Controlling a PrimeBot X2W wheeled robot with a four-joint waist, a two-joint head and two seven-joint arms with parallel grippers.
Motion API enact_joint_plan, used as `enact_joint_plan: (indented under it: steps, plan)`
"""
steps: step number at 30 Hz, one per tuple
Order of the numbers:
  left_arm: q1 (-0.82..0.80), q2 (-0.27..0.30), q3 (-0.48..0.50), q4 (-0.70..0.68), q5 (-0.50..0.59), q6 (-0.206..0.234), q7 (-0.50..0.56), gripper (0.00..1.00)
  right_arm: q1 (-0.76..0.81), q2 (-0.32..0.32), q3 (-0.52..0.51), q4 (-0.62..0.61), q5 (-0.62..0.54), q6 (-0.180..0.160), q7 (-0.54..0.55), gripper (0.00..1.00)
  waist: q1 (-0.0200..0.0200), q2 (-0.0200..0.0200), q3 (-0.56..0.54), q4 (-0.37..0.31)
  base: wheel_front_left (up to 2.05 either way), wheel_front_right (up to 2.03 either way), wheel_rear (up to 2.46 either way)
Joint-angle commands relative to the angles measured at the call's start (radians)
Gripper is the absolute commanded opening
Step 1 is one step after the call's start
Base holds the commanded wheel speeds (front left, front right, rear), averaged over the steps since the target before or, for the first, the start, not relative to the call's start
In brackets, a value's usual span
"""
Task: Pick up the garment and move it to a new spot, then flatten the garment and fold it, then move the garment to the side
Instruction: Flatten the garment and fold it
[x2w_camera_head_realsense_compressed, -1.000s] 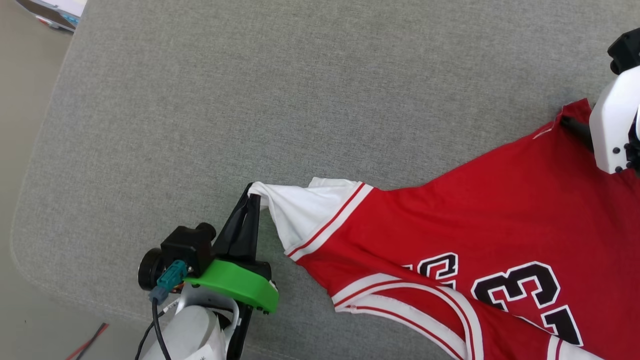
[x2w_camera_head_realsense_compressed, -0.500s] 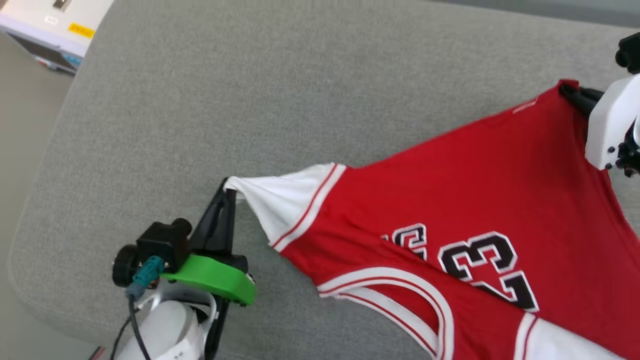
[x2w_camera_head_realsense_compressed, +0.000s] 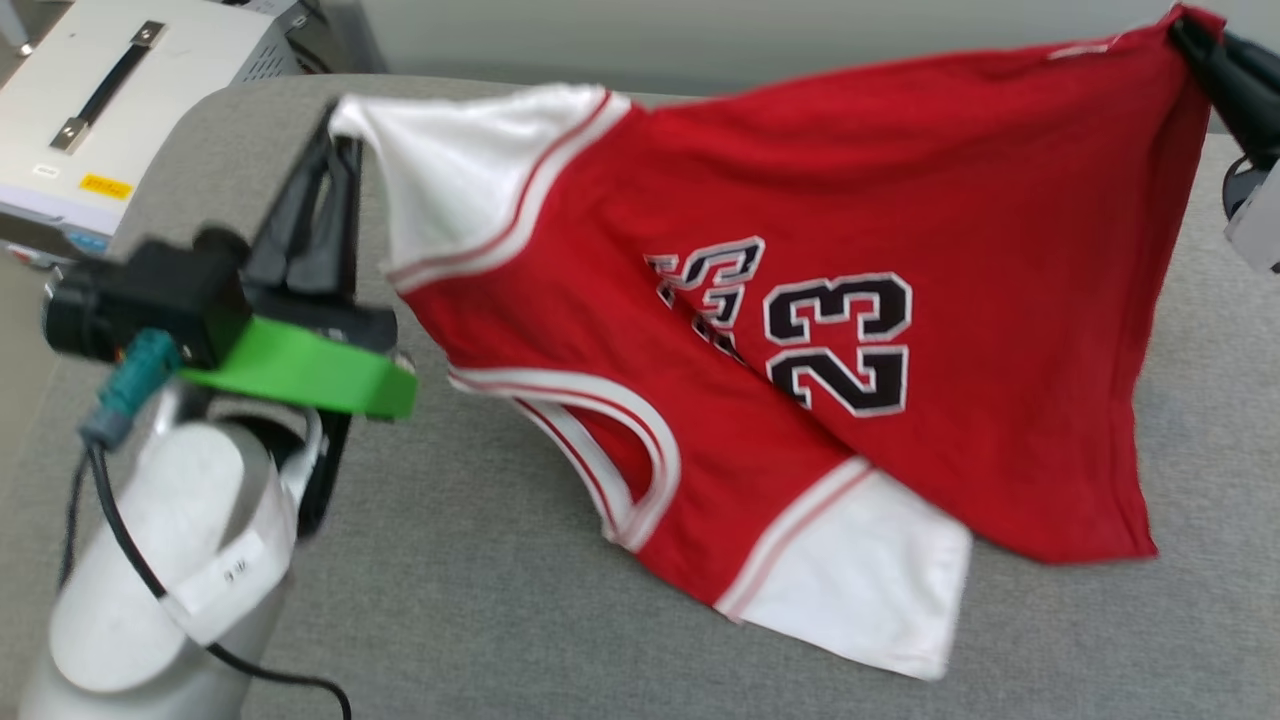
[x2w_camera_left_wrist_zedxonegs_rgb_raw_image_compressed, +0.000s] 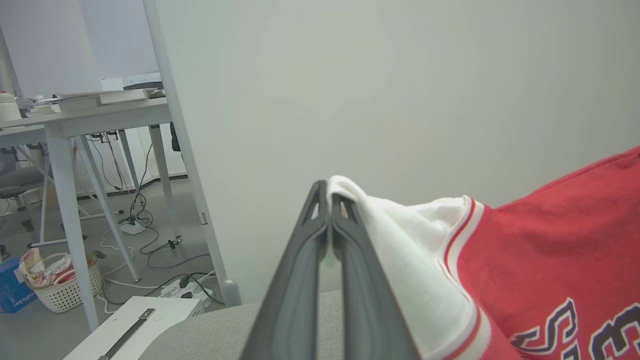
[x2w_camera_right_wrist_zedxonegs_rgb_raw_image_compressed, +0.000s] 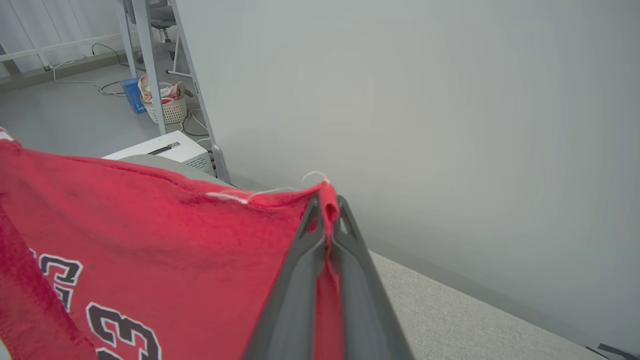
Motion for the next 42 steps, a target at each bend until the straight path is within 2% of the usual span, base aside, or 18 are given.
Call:
enact_joint_plan:
  steps: [1, 7, 13, 19, 24, 28, 35, 42]
  plan:
    - [-0.048, 0.010, 0.003, -0.009, 0.007, -0.009, 0.012, 0.00, 0.009, 0.002, -0.014, -0.018, 0.001, -0.001, -0.003, 0.00, 0.0000, 0.0000, -0.008, -0.027, 0.00, 0.00, 0.00]
    - [-0.260, 0.022, -0.001, 0.006, 0.016, -0.058, 0.063, 0.00, -0.035, 0.022, -0.110, -0.079, -0.035, -0.001, 0.030, 0.00, 0.0000, 0.0000, 0.056, -0.056, 0.00, 0.00, 0.00]
    - [-0.541, 0.007, 0.001, 0.094, 0.027, -0.106, 0.088, 0.00, -0.203, 0.068, -0.191, -0.065, -0.102, -0.001, 0.072, 0.00, 0.0000, 0.0000, 0.174, -0.079, 0.00, 0.00, 0.00]
    - [-0.866, -0.010, 0.004, 0.231, 0.049, -0.151, 0.100, 0.00, -0.473, 0.134, -0.231, 0.031, -0.214, -0.001, 0.089, 0.00, 0.0000, 0.0000, 0.293, -0.097, 0.00, 0.00, 0.00]
    - [-1.141, -0.022, 0.005, 0.377, 0.070, -0.180, 0.075, 0.00, -0.724, 0.169, -0.205, 0.135, -0.311, -0.001, 0.073, 0.00, 0.0000, 0.0000, 0.367, -0.105, 0.00, 0.00, 0.00]
    - [-1.298, -0.029, 0.001, 0.492, 0.076, -0.196, 0.042, 0.00, -0.874, 0.181, -0.171, 0.219, -0.351, -0.001, 0.040, 0.00, 0.0000, 0.0000, 0.400, -0.107, 0.00, 0.00, 0.00]
    - [-1.401, -0.039, -0.028, 0.649, 0.073, -0.212, -0.005, 0.00, -0.993, 0.198, -0.090, 0.369, -0.337, -0.001, -0.028, 0.00, 0.0000, 0.0000, 0.431, -0.111, 0.00, 0.00, 0.00]
    - [-1.282, -0.035, -0.046, 0.746, 0.042, -0.219, -0.068, 0.00, -0.901, 0.212, 0.012, 0.453, -0.266, -0.001, -0.099, 0.00, 0.0000, 0.0000, 0.437, -0.109, 0.00, 0.00, 0.00]
